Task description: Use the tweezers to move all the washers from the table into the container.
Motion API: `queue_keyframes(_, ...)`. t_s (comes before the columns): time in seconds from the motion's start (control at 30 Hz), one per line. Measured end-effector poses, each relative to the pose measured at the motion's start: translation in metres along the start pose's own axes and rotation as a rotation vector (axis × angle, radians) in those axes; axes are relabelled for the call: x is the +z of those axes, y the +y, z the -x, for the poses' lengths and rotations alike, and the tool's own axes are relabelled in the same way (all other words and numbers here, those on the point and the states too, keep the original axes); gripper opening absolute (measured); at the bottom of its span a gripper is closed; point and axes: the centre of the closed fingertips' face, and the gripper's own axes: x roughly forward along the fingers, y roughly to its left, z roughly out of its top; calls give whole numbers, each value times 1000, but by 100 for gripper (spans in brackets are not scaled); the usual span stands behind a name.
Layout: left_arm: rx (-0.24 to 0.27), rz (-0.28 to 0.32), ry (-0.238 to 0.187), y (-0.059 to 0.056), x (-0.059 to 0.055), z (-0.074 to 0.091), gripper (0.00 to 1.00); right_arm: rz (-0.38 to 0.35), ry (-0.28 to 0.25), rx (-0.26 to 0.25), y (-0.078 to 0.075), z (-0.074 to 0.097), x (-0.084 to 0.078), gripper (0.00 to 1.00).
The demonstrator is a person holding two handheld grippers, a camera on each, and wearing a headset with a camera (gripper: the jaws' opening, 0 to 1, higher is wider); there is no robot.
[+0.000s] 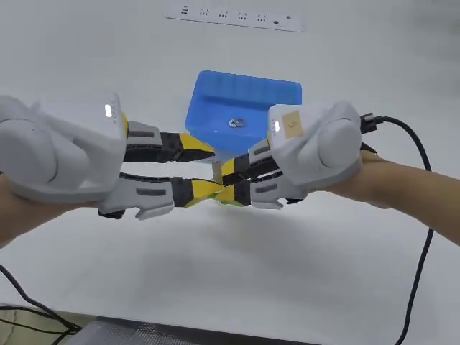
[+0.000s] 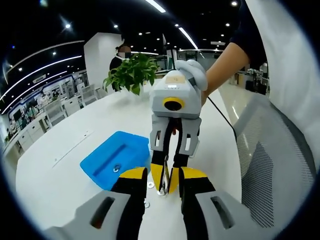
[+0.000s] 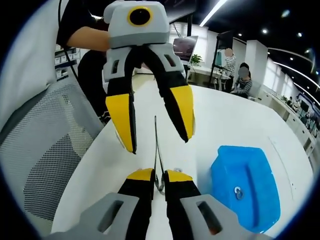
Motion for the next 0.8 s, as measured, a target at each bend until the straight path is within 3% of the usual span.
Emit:
queue_keyframes(0.37, 83, 25, -37, 4, 5, 27, 40, -49, -71, -70, -11, 22, 28, 9)
queue_keyframes(0.47, 124, 36, -47, 9, 5, 32, 46, -48, -84, -90, -16, 28, 34, 9)
queue_keyframes(0.67, 198, 98, -92, 19, 7, 42, 61, -52, -136, -169, -43, 51, 55, 9)
queue_keyframes(0.8, 226, 149, -141, 23, 10, 48, 66, -54, -141, -203, -63, 62, 57, 9)
